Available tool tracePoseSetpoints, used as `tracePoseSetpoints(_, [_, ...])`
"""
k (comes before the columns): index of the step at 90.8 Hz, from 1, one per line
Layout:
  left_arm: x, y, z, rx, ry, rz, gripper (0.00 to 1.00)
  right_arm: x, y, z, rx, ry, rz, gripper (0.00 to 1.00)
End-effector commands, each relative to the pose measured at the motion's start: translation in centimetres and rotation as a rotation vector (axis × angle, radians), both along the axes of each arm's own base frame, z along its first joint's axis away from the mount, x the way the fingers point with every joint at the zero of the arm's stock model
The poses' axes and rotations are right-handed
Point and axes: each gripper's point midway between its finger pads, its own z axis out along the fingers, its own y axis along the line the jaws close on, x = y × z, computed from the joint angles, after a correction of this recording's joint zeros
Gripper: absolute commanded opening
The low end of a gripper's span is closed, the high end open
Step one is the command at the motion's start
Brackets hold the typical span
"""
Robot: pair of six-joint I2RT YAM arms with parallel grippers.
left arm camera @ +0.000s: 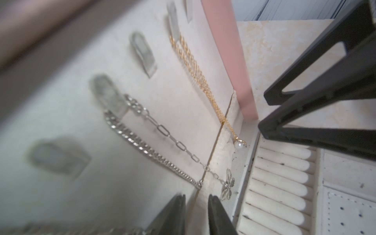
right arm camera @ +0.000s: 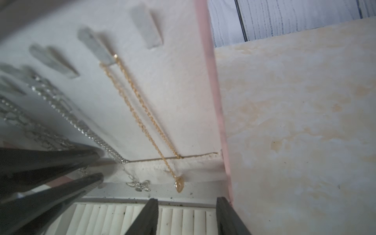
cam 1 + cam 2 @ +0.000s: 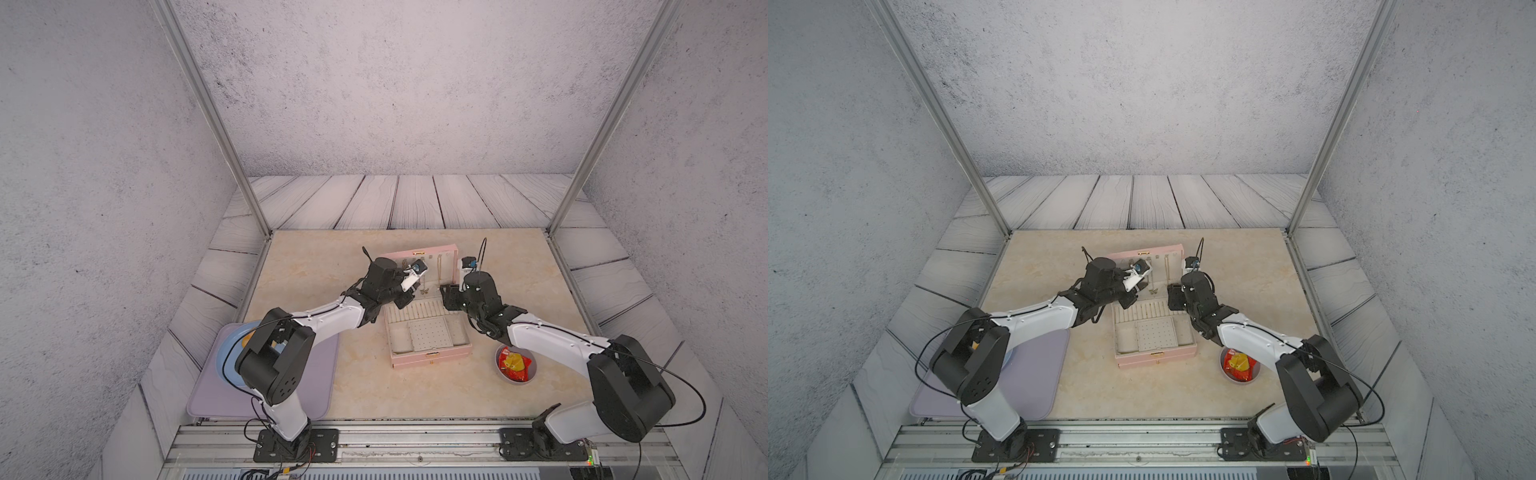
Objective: Put jewelry chain into jewelry box
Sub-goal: Adjust the necklace in the storage slot, then reset both arms
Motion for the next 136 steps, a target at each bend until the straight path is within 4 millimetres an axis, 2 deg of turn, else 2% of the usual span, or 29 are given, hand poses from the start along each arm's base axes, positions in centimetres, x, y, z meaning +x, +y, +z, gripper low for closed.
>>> tracePoseSetpoints(1, [0.1,-0.1,3.1,-0.068,-0.04,-0.009,0.29,-0.4,0.0,-1.1,-0.018,0.034,0.02,0.54])
tracePoseSetpoints(17, [-1.1,-0.1,4.2,-0.099,-0.028,-0.035,0.37,-0.3,-0.5,-1.2,-0.05,0.023,0.009,0.76])
tracePoseSetpoints(26, [-1.7,-0.1,5.0,-0.126,-0.01,-0.044,0.4,0.0,-1.0,-1.6,-0.089,0.025,-0.013,0.84])
tracePoseSetpoints(46, [-3.8,0.5,7.0,-0.209,0.031,-0.057,0.48,1.1,-1.1,-2.0,-0.109,0.018,-0.011,0.87])
tracePoseSetpoints(55, [-4.6,2.2,8.1,-0.239,0.035,0.007,0.54,0.9,-1.3,-1.6,-0.109,0.015,-0.008,0.87])
tracePoseSetpoints(62, [-5.4,3.9,8.6,-0.254,0.048,0.063,0.59,0.4,-2.2,-0.7,-0.117,-0.009,-0.022,0.87])
tracePoseSetpoints(70, [-6.3,6.9,8.6,-0.263,0.049,0.168,0.68,-0.5,-3.6,1.1,-0.117,-0.056,-0.042,0.88])
tracePoseSetpoints(82, [-6.2,11.8,9.0,-0.318,0.026,0.38,0.79,-2.2,-6.5,4.7,-0.106,-0.163,-0.103,0.91])
tracePoseSetpoints(93, [-4.7,16.6,8.9,-0.325,-0.014,0.577,0.84,-3.4,-9.8,7.5,-0.104,-0.239,-0.163,0.96])
tracePoseSetpoints(103, [-2.9,22.0,8.2,-0.334,-0.018,0.764,0.86,-3.9,-13.9,8.5,-0.082,-0.266,-0.257,0.99])
tracePoseSetpoints(111, [-2.2,26.6,6.9,-0.329,-0.024,0.917,0.88,-3.8,-17.3,8.1,-0.055,-0.267,-0.336,0.99])
tracePoseSetpoints(122, [-2.1,31.5,3.6,-0.311,-0.011,1.063,0.9,-3.4,-21.9,4.9,-0.06,-0.207,-0.475,0.99])
tracePoseSetpoints(128, [-2.0,33.1,1.8,-0.324,-0.01,1.097,0.94,-3.2,-23.5,3.0,-0.077,-0.185,-0.515,0.99])
tracePoseSetpoints(131, [-2.0,33.6,0.7,-0.325,-0.004,1.109,0.98,-2.9,-24.0,2.4,-0.095,-0.19,-0.526,0.99])
tracePoseSetpoints(136, [-1.7,34.3,-0.9,-0.32,0.015,1.131,0.99,-2.5,-24.7,1.6,-0.139,-0.191,-0.537,0.99])
